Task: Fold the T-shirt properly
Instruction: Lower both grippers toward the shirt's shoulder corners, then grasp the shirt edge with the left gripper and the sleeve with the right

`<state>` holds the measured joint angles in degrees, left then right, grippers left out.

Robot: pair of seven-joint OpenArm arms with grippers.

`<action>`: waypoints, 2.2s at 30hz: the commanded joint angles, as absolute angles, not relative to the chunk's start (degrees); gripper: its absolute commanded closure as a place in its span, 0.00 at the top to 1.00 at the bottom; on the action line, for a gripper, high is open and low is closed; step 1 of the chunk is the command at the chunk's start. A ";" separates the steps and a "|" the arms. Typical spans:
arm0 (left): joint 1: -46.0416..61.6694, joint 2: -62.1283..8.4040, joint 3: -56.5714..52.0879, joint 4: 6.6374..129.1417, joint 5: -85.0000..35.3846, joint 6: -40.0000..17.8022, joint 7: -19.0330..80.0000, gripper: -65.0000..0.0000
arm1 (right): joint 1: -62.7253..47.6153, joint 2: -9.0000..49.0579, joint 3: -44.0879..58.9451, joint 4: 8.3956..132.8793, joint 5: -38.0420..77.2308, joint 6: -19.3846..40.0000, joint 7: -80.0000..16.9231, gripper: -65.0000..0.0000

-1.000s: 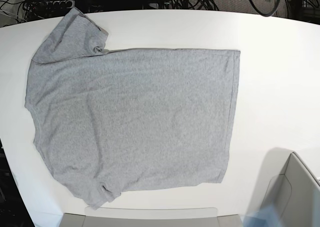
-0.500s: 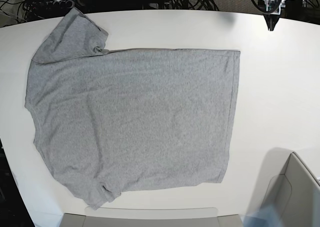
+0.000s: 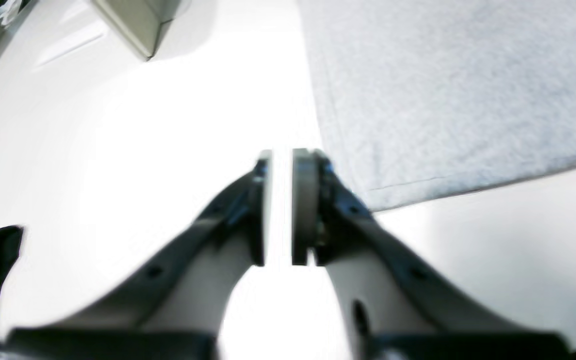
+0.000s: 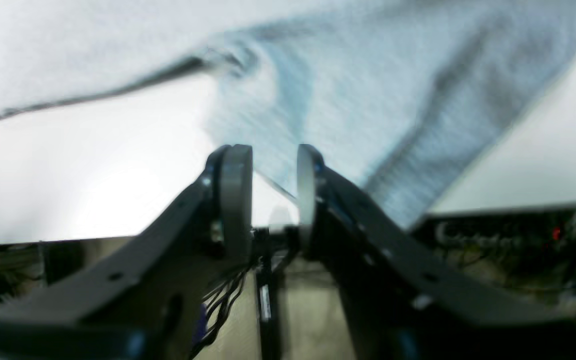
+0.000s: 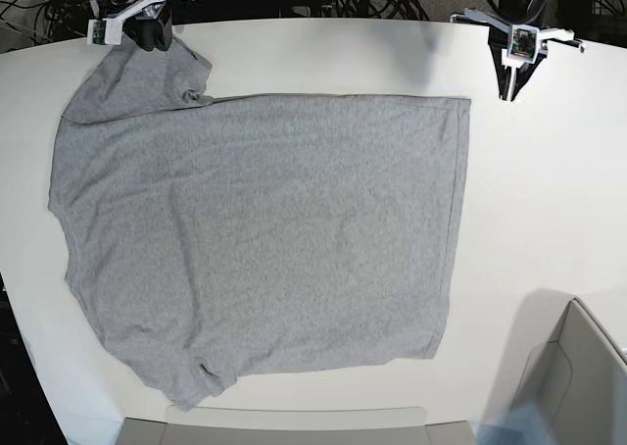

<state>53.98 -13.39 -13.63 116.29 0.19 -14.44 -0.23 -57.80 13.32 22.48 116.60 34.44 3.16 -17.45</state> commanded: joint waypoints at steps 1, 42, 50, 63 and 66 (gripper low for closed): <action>54.81 -13.67 -13.93 117.23 0.13 -14.99 -0.92 0.22 | -57.63 13.49 25.63 117.58 37.85 5.41 -16.84 0.32; 48.31 -11.91 -13.76 117.23 -0.04 -26.24 5.58 0.21 | -34.15 6.37 50.42 89.10 46.81 33.27 -51.56 0.33; 40.75 -9.45 -10.24 117.23 -19.03 -26.33 21.41 0.21 | -34.59 5.23 50.24 89.45 46.81 33.27 -51.65 0.33; 28.53 -10.33 -37.85 115.56 -64.40 -25.63 61.05 0.39 | -36.44 6.46 50.51 89.63 47.08 33.71 -51.56 0.33; 22.55 -9.98 -40.57 110.99 -64.22 -22.73 69.67 0.39 | -36.35 6.46 50.42 89.63 46.99 33.71 -51.56 0.33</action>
<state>22.22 -9.50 -40.03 110.39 -63.48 -22.31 69.80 -35.70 6.13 50.43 89.58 50.02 34.35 -49.25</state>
